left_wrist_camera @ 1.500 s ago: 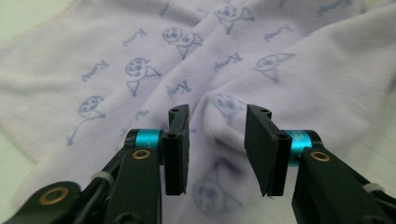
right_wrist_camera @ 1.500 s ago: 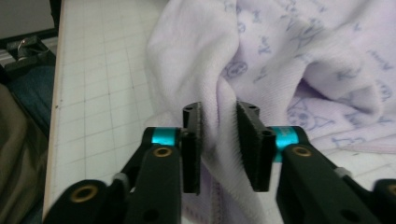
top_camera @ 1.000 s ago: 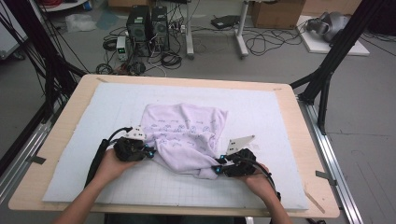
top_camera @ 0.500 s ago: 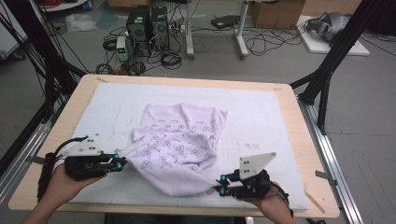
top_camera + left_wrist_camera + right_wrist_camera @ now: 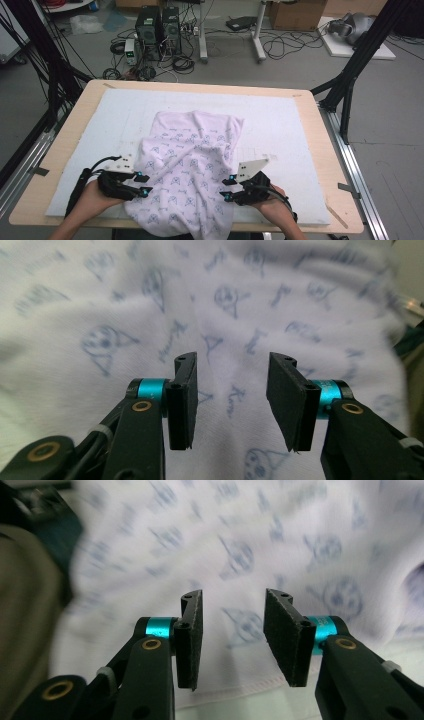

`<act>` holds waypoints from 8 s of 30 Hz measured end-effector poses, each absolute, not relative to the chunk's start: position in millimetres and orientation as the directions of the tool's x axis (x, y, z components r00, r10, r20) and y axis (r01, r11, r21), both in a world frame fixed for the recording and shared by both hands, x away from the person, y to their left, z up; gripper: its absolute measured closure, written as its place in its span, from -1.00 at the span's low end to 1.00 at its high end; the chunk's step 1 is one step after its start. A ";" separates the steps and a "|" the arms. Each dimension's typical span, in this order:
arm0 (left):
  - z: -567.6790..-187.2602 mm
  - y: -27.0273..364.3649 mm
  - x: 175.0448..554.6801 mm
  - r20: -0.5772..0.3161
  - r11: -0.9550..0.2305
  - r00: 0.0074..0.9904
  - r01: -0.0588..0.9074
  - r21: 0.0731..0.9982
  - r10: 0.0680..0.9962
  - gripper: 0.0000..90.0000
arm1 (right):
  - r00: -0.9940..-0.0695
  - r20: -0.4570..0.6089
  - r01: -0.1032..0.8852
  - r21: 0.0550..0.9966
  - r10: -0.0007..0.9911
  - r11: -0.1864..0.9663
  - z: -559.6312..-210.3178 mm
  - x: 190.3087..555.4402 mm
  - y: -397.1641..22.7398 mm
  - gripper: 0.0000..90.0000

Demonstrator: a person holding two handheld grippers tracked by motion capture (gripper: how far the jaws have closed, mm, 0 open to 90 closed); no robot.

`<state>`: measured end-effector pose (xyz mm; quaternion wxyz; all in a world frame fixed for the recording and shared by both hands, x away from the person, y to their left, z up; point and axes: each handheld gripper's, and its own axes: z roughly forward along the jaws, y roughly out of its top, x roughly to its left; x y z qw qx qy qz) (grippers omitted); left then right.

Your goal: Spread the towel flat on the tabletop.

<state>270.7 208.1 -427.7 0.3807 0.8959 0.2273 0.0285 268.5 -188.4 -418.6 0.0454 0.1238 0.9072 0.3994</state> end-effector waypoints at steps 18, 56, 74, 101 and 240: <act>-394.7 210.6 203.8 -0.004 -0.604 0.942 0.218 0.767 0.334 0.91 | -0.986 0.066 0.146 0.785 0.153 0.602 -400.0 225.6 -202.0 0.94; -393.9 216.4 215.9 -0.019 -0.546 0.920 0.248 0.800 0.391 0.27 | -0.980 0.060 0.164 0.790 0.191 0.590 -384.2 216.9 -224.4 0.54; -429.9 204.8 229.9 -0.046 -0.648 0.932 0.284 0.707 0.359 0.96 | -0.969 0.073 0.220 0.694 0.237 0.686 -435.0 251.2 -195.9 0.93; -439.1 201.5 286.3 -0.019 -0.584 0.860 0.362 0.726 0.510 0.95 | -0.957 0.085 0.256 0.691 0.276 0.676 -435.5 278.4 -196.0 0.99; -442.4 214.7 294.4 -0.036 -0.534 0.823 0.401 0.745 0.567 0.59 | -0.837 0.061 0.435 0.676 0.544 0.595 -436.7 420.0 -214.2 0.97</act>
